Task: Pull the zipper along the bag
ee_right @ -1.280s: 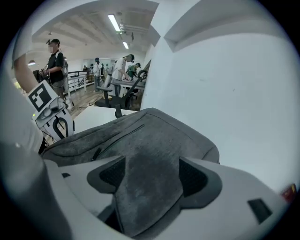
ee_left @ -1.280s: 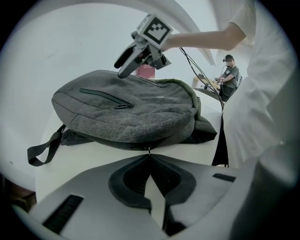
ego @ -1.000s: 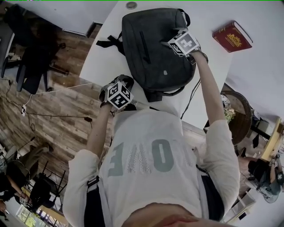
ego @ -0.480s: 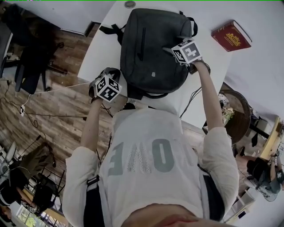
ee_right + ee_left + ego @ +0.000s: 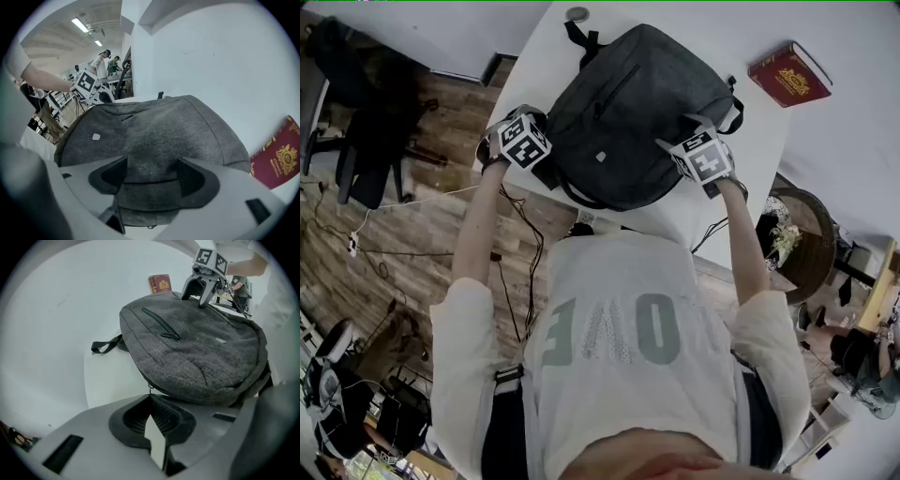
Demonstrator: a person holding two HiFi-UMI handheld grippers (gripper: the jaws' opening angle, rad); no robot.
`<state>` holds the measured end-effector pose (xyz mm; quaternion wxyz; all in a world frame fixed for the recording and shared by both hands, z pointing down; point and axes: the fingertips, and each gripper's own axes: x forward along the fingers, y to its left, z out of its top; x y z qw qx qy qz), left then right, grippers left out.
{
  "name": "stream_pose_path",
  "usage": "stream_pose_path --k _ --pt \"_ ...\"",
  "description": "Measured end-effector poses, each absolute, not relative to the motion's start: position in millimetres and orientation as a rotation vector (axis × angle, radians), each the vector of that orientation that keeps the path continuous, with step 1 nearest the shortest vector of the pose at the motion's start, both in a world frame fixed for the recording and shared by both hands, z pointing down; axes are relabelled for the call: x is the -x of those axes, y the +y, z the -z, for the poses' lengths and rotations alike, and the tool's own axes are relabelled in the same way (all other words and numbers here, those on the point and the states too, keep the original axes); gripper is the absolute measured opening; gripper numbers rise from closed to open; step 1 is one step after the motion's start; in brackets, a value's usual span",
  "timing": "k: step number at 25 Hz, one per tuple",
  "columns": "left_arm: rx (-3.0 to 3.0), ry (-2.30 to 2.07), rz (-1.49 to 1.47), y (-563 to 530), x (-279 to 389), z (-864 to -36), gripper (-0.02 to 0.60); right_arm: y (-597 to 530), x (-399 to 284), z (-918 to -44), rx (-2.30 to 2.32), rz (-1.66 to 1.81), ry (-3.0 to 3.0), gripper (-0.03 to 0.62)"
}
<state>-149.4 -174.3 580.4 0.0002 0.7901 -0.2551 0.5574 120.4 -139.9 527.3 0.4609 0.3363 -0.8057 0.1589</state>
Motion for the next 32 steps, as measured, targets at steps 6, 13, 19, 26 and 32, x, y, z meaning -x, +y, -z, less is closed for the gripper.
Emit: stream_pose_path --k 6,13,19,26,32 --pt "-2.541 -0.781 -1.712 -172.5 150.3 -579.1 0.026 -123.6 -18.0 -495.4 -0.763 -0.515 -2.154 0.122" --pt "-2.569 -0.731 -1.698 -166.7 148.3 -575.4 0.026 -119.3 19.4 -562.2 -0.626 -0.427 -2.036 0.233" --pt "-2.597 -0.628 -1.772 -158.2 149.2 -564.9 0.026 -120.9 20.4 -562.4 -0.668 -0.425 -2.03 0.235" --pt "-2.583 -0.437 -1.839 -131.5 152.5 -560.1 0.026 -126.8 17.8 -564.5 -0.765 -0.477 -2.028 0.214" --pt "-2.582 -0.335 -1.784 -97.1 148.2 -553.0 0.026 -129.5 15.0 -565.0 -0.781 -0.47 -2.035 0.198"
